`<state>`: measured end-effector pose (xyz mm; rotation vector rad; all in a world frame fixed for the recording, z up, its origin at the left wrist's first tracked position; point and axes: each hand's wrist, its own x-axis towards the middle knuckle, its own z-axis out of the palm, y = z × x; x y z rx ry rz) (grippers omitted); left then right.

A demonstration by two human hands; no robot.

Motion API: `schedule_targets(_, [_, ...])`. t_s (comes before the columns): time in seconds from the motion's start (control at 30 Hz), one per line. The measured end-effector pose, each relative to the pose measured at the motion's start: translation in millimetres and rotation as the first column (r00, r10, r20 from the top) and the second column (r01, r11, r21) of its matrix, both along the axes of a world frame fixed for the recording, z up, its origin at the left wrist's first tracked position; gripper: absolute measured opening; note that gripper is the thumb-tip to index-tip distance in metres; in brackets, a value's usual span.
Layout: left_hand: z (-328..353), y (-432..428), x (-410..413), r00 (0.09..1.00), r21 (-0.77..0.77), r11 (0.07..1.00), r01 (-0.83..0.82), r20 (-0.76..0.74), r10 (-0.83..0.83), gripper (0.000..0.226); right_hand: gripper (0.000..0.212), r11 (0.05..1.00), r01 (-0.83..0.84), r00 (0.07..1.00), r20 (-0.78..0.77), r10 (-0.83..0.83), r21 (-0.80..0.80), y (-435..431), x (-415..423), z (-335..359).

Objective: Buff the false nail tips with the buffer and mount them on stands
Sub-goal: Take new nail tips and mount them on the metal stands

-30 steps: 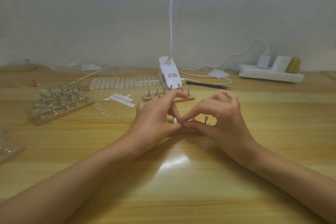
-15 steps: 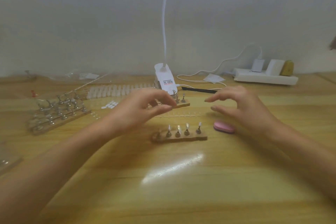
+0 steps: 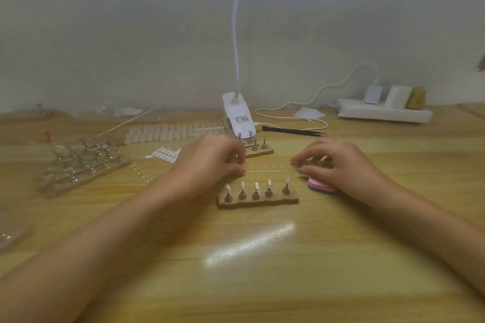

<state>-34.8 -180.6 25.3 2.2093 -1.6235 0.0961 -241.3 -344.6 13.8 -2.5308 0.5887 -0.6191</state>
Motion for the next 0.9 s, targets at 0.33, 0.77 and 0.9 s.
schedule_targets(0.33, [5.7,20.6,23.4,0.973,-0.025,0.999,0.033,-0.229,-0.037,0.024,0.011,1.000,-0.030,0.999,0.041,0.030,0.003,1.6,-2.7,-2.8])
schedule_targets(0.77, [1.5,32.3,24.2,0.979,0.041,0.997,0.062,-0.198,-0.053,0.022,0.022,0.997,-0.005,0.998,0.062,0.000,0.075,0.2,-0.9,-1.9])
schedule_targets(0.9, [1.4,20.9,10.9,0.988,0.022,0.996,0.088,-0.125,-0.085,0.026,0.020,0.988,-0.010,0.998,0.057,0.001,0.157,-1.1,-1.1,-0.2])
